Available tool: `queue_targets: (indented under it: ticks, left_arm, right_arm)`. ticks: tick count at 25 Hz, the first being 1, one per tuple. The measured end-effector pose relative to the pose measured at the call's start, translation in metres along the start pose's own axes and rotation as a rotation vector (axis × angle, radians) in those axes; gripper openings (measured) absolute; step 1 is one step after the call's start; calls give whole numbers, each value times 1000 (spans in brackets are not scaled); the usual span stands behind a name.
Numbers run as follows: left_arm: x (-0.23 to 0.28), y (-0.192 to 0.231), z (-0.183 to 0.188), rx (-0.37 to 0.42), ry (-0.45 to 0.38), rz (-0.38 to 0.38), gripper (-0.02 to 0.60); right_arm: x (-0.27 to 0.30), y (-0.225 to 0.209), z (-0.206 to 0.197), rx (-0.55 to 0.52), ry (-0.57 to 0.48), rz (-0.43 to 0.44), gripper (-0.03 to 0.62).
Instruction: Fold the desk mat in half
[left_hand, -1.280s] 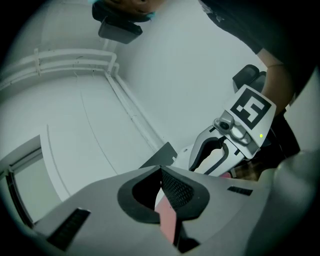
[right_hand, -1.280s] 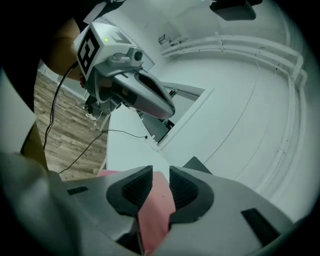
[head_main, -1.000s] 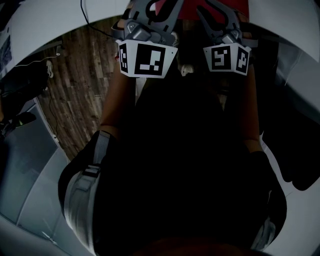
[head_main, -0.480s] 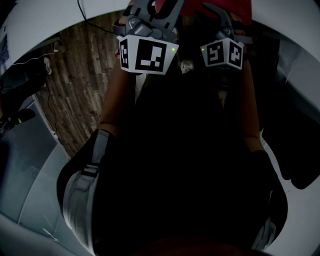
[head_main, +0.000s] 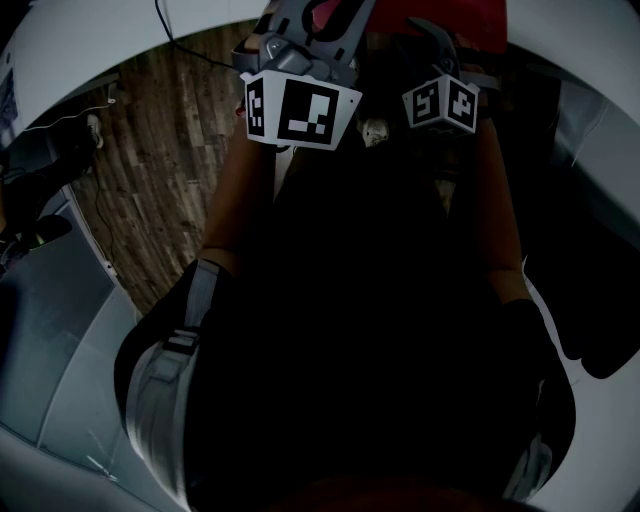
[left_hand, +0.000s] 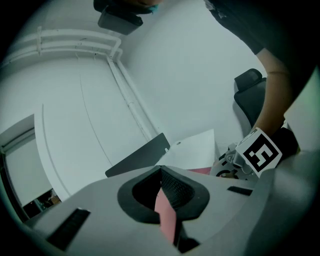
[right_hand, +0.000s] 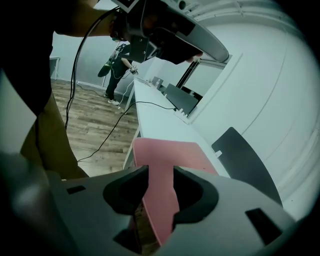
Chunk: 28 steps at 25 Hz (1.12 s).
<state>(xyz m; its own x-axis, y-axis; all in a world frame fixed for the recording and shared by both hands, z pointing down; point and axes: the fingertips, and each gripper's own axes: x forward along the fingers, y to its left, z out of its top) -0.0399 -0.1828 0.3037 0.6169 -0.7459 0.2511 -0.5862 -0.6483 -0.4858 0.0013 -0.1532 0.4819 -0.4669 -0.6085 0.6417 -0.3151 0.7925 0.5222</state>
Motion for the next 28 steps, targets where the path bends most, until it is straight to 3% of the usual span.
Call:
queue_targets:
  ticks: [4,12,28]
  left_arm:
    - [2,2,-5,-3,4,4,12]
    - [-1,2,-15,-16,17,-1,12]
    - [3,7,-33,-40,43,-5,12]
  right_arm:
    - [10,7,-13,11,38,22,175]
    - [31,26,-55,-79,170,45,196]
    - [61,26,-93,-67,251,12,229]
